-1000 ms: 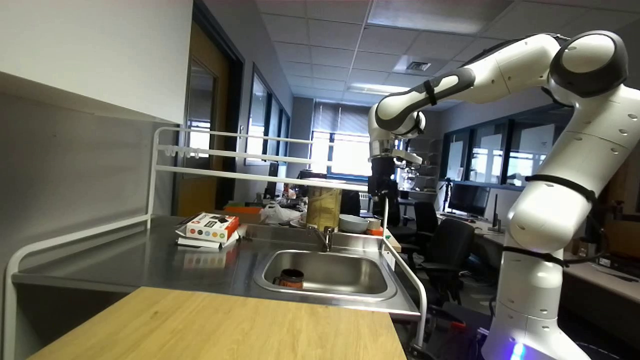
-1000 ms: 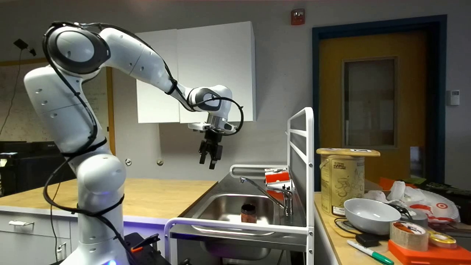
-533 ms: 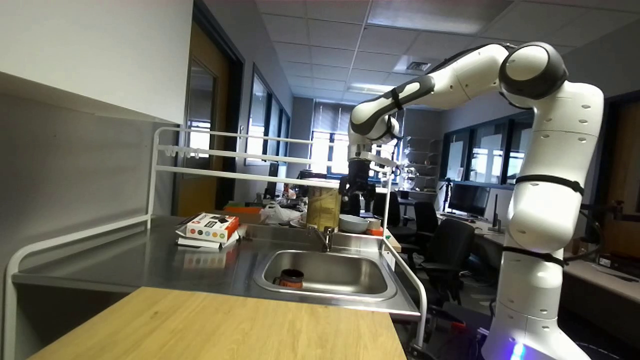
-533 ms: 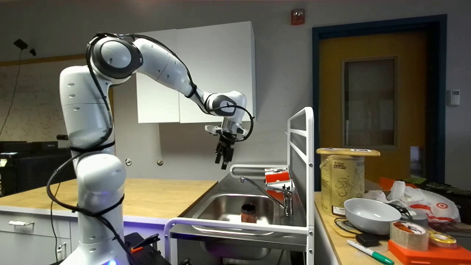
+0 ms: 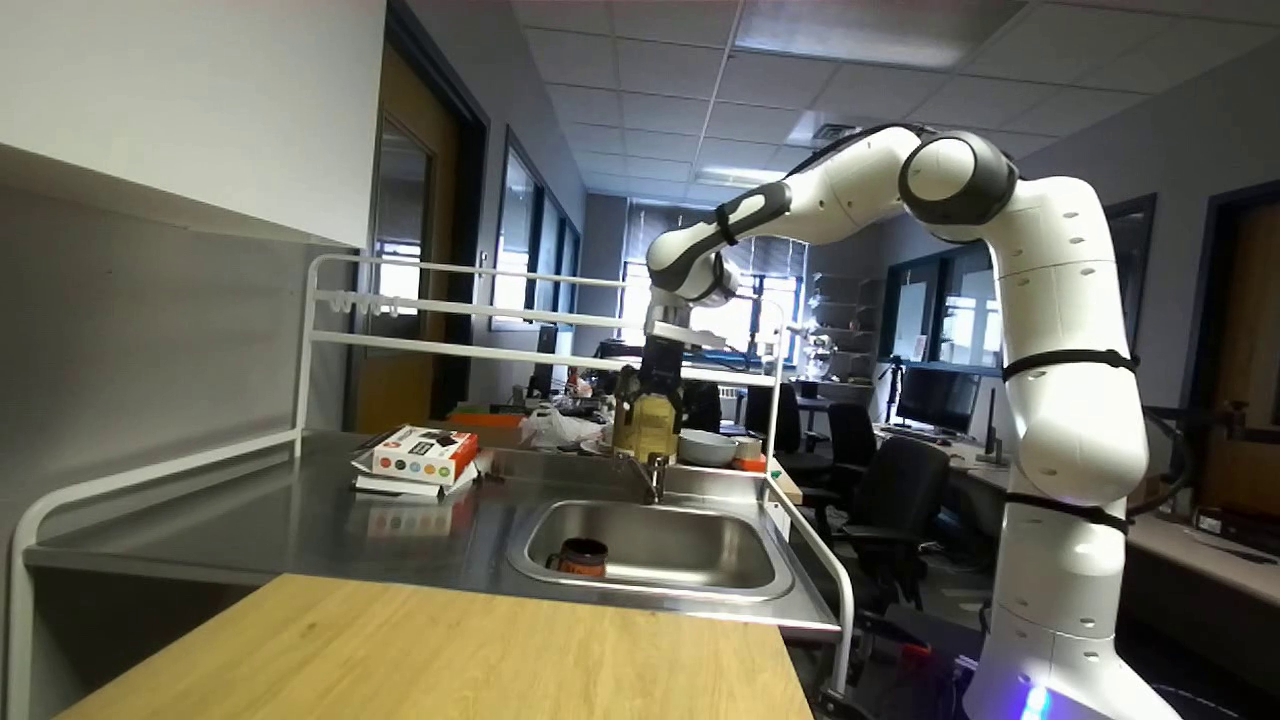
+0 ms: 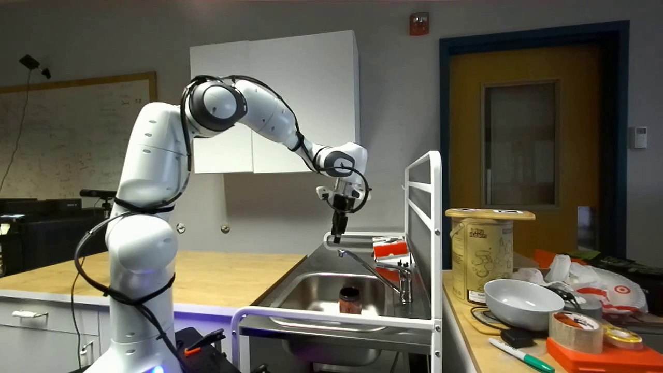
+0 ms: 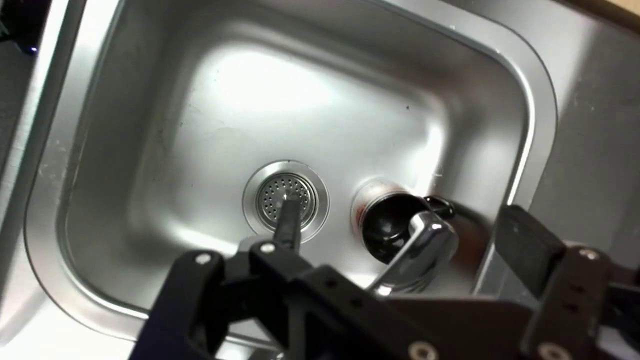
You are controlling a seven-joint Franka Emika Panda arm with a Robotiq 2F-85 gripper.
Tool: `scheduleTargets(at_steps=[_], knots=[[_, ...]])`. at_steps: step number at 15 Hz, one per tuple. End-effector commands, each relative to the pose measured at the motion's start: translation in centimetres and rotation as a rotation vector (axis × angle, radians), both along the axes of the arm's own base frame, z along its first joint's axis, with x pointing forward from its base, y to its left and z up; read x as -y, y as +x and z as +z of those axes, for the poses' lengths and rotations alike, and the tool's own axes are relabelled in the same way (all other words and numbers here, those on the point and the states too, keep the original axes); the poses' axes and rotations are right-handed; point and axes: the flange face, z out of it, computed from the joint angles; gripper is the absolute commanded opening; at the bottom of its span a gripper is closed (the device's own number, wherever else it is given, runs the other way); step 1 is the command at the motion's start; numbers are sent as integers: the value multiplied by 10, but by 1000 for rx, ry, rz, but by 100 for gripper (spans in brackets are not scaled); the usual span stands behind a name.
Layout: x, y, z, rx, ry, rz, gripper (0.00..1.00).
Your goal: Push the faucet to the left
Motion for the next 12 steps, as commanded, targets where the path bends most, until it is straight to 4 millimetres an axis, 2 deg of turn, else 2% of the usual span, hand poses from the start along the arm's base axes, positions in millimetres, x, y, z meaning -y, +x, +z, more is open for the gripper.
scheduleTargets(at_steps=[1, 7, 8, 9, 11, 12], knots=[[2, 48, -20, -27, -27, -127, 100], [14, 92, -56, -73, -74, -258, 100], [16, 97, -60, -78, -80, -275, 96], [17, 101, -64, -83, -85, -288, 75], [20, 107, -70, -97, -93, -313, 70], [23, 108, -71, -106, -95, -324, 62]])
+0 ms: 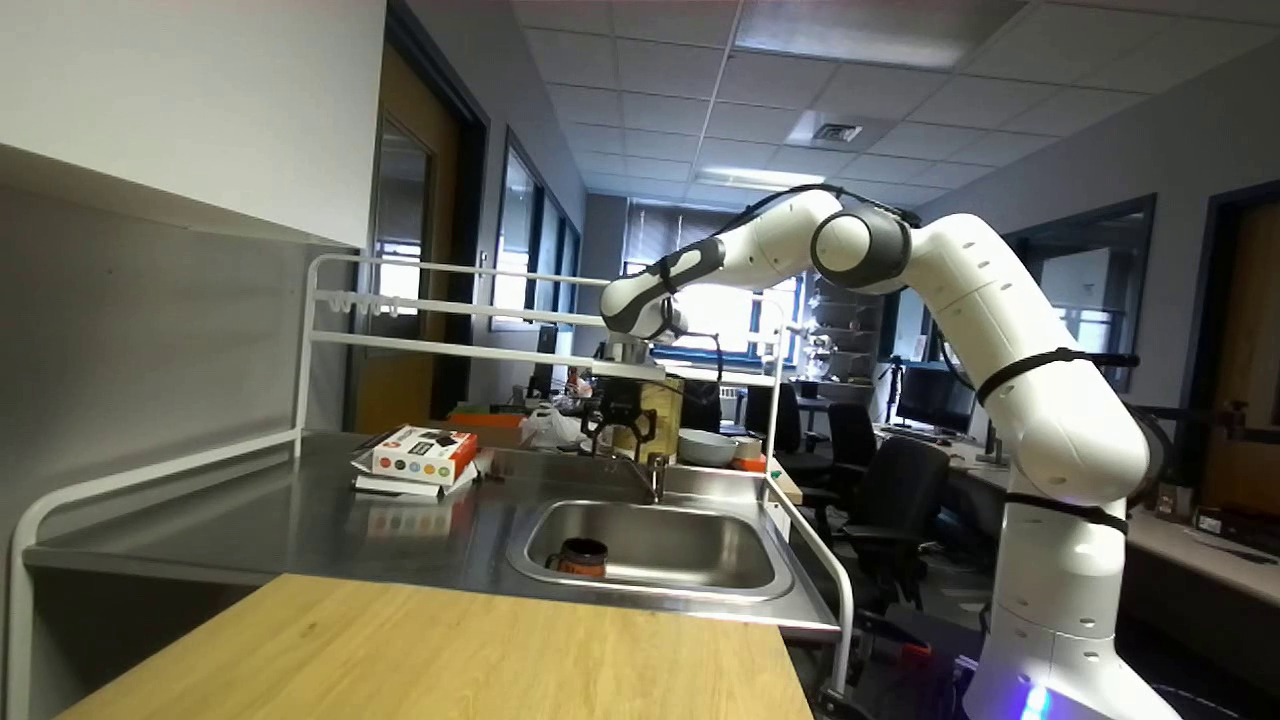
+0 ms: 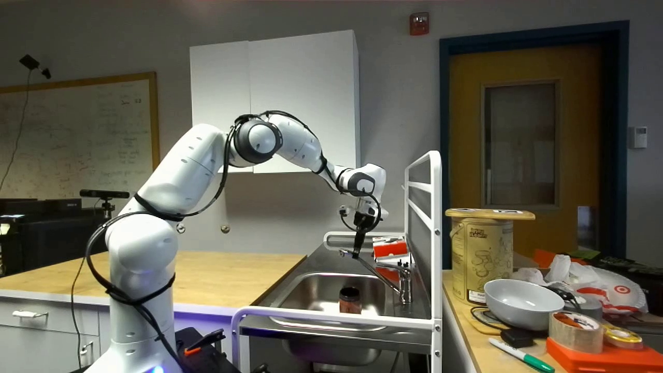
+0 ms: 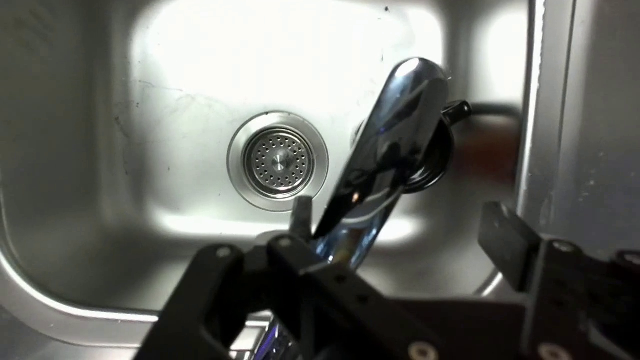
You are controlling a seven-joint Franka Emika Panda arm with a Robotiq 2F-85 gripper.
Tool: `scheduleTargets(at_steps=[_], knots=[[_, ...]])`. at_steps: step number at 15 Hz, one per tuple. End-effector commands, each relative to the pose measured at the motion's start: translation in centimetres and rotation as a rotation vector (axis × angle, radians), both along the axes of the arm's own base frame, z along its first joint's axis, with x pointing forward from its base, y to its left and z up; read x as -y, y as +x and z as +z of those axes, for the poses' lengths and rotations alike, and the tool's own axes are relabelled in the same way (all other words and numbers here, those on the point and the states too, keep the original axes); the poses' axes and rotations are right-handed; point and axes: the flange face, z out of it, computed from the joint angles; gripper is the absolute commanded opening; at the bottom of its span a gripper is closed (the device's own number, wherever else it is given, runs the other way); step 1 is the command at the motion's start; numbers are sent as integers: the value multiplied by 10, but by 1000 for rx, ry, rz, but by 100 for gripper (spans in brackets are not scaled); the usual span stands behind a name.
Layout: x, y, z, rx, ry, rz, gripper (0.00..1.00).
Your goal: Push the faucet to the left
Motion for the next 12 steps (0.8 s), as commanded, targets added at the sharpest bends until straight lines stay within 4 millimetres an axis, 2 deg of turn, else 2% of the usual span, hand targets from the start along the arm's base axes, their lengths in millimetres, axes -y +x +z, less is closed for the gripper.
scheduleTargets(at_steps=[1, 6, 12], knots=[[6, 15, -1, -30, -18, -52, 54], [13, 16, -2, -58, -21, -91, 16], [8, 25, -9, -115, -42, -130, 10]])
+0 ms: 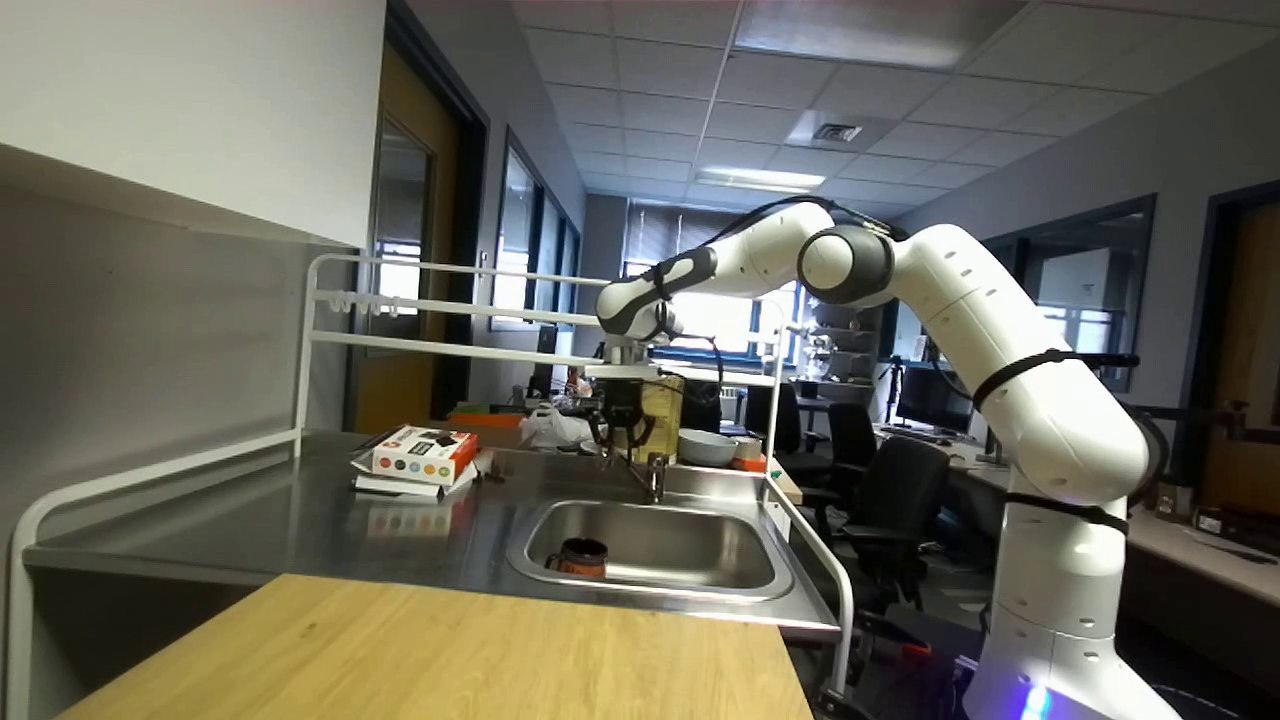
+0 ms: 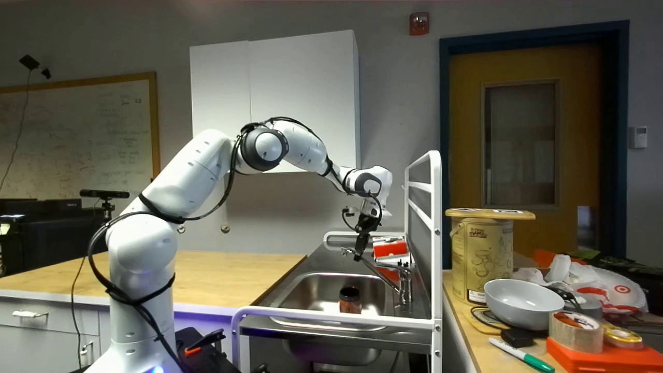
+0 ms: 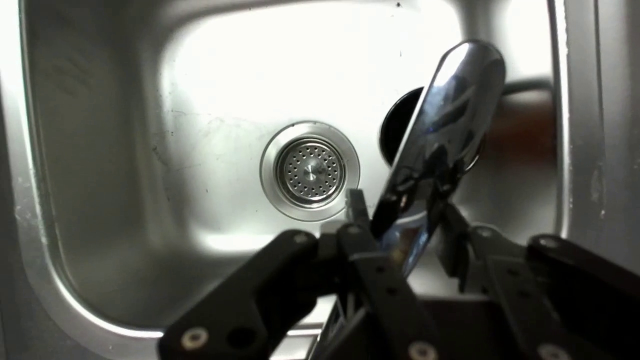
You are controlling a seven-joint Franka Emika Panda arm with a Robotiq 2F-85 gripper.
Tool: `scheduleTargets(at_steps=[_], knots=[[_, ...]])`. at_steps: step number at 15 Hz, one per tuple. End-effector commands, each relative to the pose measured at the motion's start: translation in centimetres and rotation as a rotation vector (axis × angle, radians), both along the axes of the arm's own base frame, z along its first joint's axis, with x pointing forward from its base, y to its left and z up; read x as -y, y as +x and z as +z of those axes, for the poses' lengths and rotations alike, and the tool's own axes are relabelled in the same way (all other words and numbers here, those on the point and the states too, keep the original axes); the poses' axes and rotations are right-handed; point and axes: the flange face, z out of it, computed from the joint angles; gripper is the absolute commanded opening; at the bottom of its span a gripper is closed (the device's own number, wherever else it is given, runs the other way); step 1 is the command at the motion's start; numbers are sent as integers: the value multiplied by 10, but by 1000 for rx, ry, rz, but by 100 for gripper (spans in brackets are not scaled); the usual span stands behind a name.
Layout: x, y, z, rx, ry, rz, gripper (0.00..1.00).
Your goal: Push the faucet to the left
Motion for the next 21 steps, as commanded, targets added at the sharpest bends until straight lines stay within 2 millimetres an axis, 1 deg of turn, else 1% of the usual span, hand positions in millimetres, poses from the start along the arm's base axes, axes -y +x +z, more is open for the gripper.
scheduleTargets(at_steps=[1, 5, 7, 16, 20, 21], knots=[[-8, 19, -4, -21, -22, 2, 10], [-14, 32, -15, -75, -30, 5, 9], [-16, 37, -17, -101, -35, 11, 9], [-11, 47, -10, -136, -42, 27, 9], [-13, 50, -9, -137, -43, 33, 9], [-13, 50, -9, -138, -40, 34, 23]])
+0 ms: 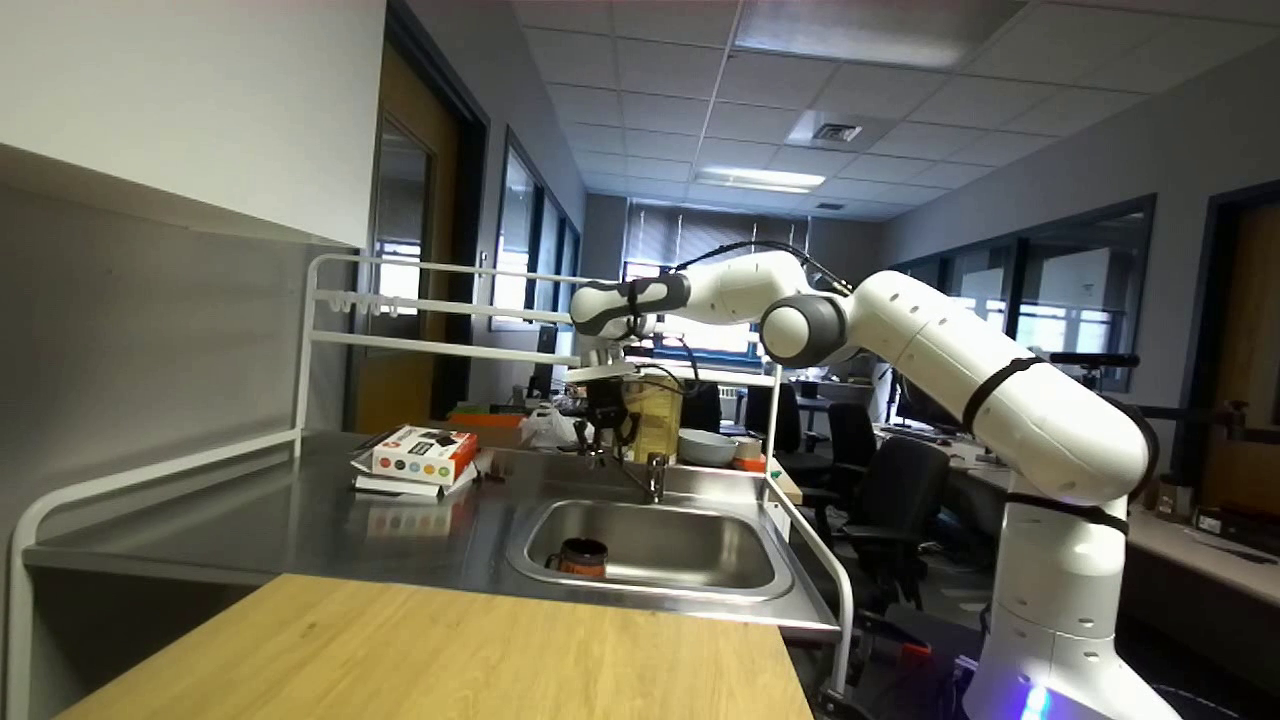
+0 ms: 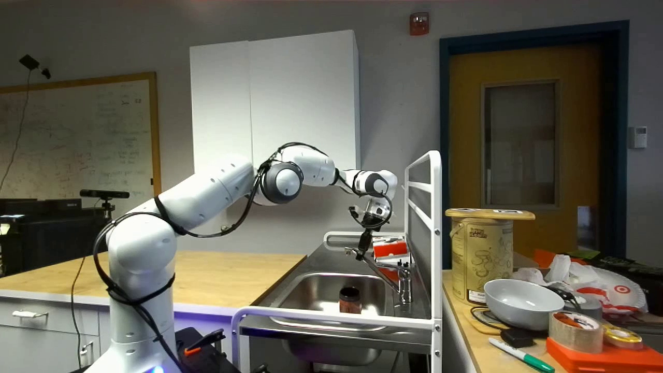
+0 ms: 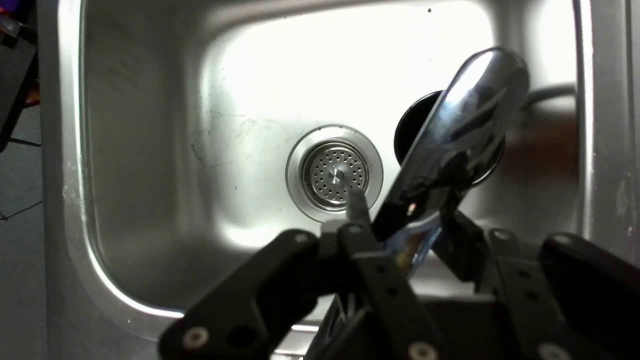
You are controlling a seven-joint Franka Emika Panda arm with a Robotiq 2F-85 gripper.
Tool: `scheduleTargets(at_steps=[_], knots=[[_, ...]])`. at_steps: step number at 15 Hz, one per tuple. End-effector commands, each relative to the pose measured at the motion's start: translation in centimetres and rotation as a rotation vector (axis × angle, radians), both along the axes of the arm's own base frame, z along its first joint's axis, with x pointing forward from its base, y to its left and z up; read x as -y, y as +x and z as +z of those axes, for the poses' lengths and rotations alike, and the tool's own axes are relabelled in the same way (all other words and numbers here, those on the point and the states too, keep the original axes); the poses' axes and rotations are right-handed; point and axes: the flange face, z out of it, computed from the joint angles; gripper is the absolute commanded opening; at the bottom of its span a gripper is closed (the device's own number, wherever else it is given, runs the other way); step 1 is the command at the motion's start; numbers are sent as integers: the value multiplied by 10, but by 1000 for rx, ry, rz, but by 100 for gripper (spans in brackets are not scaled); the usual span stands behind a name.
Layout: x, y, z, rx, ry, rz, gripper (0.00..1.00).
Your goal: Push the faucet to the left
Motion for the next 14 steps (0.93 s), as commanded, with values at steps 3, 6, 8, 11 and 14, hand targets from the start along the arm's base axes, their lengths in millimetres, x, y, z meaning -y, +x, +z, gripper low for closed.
scheduleTargets(at_steps=[3, 6, 8, 11, 14], knots=[[-2, 9, 2, 18, -1, -6, 59], [-5, 10, 4, 28, 3, 1, 81], [-7, 11, 8, 37, 5, 6, 96], [-15, 12, 18, 58, 8, 24, 100], [-24, 15, 33, 94, 9, 51, 100]])
